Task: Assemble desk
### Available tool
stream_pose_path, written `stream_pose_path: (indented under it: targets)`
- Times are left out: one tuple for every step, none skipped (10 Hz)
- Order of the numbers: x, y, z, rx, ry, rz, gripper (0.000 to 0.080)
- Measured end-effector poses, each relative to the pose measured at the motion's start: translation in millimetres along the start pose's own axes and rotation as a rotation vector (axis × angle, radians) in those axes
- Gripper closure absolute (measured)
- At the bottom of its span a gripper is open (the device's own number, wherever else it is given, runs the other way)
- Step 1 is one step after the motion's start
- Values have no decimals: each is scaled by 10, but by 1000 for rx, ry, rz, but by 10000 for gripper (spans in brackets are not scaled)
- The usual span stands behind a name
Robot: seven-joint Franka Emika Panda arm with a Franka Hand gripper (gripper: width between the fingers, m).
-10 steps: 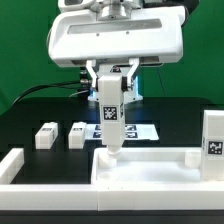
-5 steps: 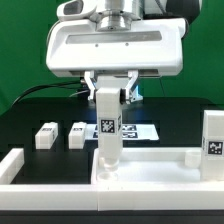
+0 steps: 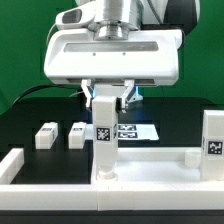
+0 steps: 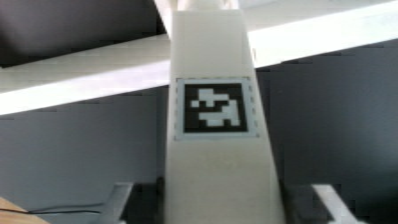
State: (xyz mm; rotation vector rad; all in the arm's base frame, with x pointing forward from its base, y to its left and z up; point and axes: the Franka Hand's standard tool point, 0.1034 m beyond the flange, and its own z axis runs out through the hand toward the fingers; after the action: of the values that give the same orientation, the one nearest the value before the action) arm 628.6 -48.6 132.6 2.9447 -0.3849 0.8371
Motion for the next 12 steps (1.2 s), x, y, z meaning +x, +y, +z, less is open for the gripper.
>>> stream_pose_path:
  targets:
    - [-28,6,26,-2,-5,-1,511]
    - [-52,2,45,-3,-10,-3,511]
    - [-68,-1,64,-5,-8,-6,511]
    - [-74,1,78,-7,-1,-8,511]
    - [-76,-5,83,-8,13,-10,511]
    - [-83,-7,83,-9,28,-13,511]
    - [-97,-6,76,-11,46,-16,511]
    - [-103,5,73,-12,53,-14,511]
    - [-100,15,72,-12,53,-13,511]
    - [-102,12,73,-12,52,-13,430]
    - [-103,12,74,-12,52,-13,430]
    - [-103,12,74,-12,52,-13,291]
